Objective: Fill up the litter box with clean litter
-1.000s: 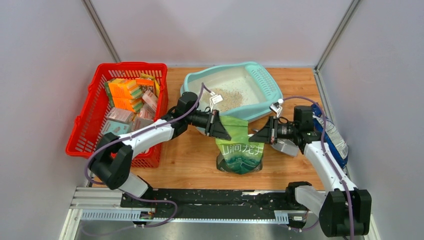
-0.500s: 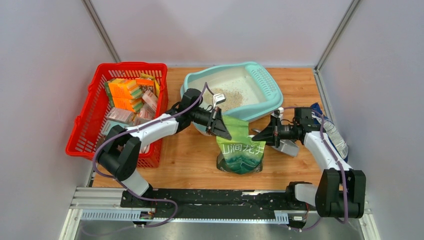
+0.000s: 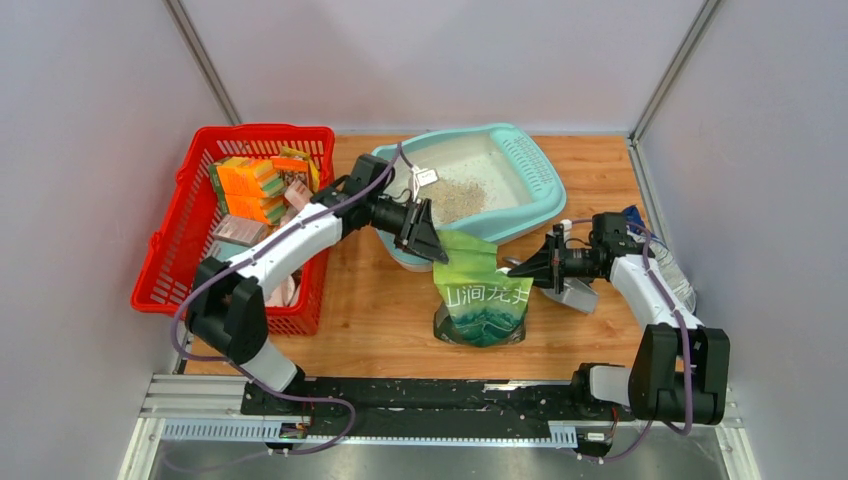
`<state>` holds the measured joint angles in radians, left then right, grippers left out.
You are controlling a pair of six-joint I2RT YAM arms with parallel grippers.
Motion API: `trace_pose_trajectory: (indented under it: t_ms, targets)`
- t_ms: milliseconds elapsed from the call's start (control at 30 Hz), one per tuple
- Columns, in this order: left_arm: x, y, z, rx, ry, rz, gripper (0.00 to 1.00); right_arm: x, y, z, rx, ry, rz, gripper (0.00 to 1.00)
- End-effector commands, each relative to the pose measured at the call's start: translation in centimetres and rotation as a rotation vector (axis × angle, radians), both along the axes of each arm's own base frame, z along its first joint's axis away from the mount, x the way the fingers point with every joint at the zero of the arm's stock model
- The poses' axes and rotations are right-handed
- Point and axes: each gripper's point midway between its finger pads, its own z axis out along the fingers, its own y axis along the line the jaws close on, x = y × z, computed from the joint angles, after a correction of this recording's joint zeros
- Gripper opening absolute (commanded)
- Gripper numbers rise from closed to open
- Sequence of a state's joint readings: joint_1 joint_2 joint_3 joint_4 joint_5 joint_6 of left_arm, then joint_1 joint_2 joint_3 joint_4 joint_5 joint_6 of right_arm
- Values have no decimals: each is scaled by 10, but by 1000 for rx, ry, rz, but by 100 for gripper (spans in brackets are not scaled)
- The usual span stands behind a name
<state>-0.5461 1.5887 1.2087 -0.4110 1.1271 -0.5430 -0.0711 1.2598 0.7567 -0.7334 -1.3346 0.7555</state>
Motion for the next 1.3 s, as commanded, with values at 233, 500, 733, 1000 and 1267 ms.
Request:
trace_pose_trajectory:
  t_ms: [233, 500, 733, 1000, 1267]
  targets:
    - [17, 31, 63, 79, -1031, -82, 75, 6, -3, 18, 68, 44, -9, 0]
    - [-12, -9, 65, -23, -1496, -426, 75, 13, -4, 23, 66, 25, -10, 0]
    - [-21, -46, 30, -25, -1538, -591, 73, 12, -4, 19, 63, 38, -13, 0]
    - [-7, -69, -1, 72, -1517, -571, 73, 12, -4, 19, 64, 40, -11, 0]
    - [-18, -65, -21, 93, -1398, -648, 63, 11, -4, 16, 66, 49, -14, 0]
